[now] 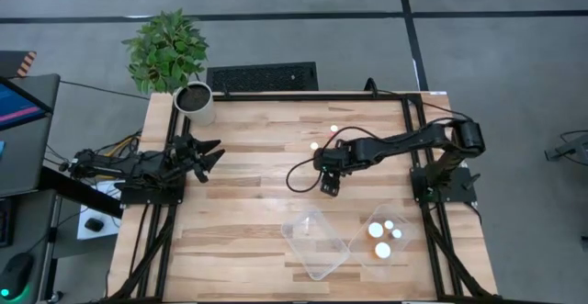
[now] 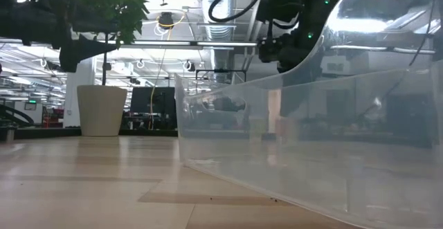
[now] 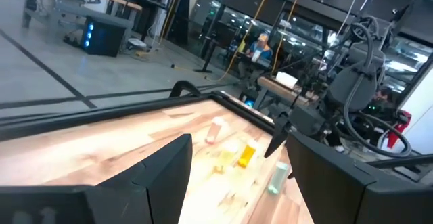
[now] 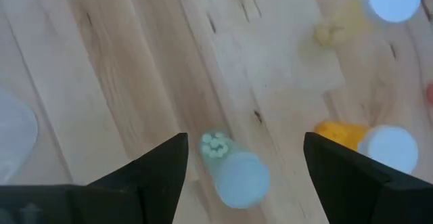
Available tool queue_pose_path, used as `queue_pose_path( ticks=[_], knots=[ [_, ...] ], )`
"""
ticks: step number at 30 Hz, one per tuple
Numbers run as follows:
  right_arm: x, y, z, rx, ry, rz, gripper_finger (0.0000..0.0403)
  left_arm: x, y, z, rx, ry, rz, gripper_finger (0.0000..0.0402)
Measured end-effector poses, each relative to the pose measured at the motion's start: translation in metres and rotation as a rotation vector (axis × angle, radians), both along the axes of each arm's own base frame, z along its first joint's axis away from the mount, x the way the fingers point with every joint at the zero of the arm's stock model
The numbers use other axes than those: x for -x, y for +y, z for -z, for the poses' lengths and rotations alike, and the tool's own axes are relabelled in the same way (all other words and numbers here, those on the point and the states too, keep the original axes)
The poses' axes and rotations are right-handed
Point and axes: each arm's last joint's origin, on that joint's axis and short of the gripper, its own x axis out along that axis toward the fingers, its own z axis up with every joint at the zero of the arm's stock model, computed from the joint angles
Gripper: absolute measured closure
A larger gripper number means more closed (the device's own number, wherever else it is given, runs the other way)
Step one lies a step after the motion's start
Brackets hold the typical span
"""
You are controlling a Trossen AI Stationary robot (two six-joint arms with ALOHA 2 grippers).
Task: Pick and place medicine bottles into bin by pill shape (circle, oval)
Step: Put the green pill bottle into the left transparent bin
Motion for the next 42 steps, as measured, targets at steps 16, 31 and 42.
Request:
queue_pose_path(
  ticks=[16, 31, 42],
  knots=[
    [0.018, 0.003, -0.021, -0.025, 0.016, 0.02, 0.0101, 0.0, 0.0, 0.0, -0.001, 0.004, 0.0, 0.0166],
    [0.066, -0.002, 0.005, 0.036, 0.322, -0.226, 0.0101, 0.0, 0.0, 0.0, -0.01, 0.009, -0.001, 0.0166],
    [0.064, -0.016, 0.025, 0.116, 0.265, -0.371, 0.0101, 0.0, 0.0, 0.0, -0.003, 0.002, -0.001, 0.0166]
  ],
)
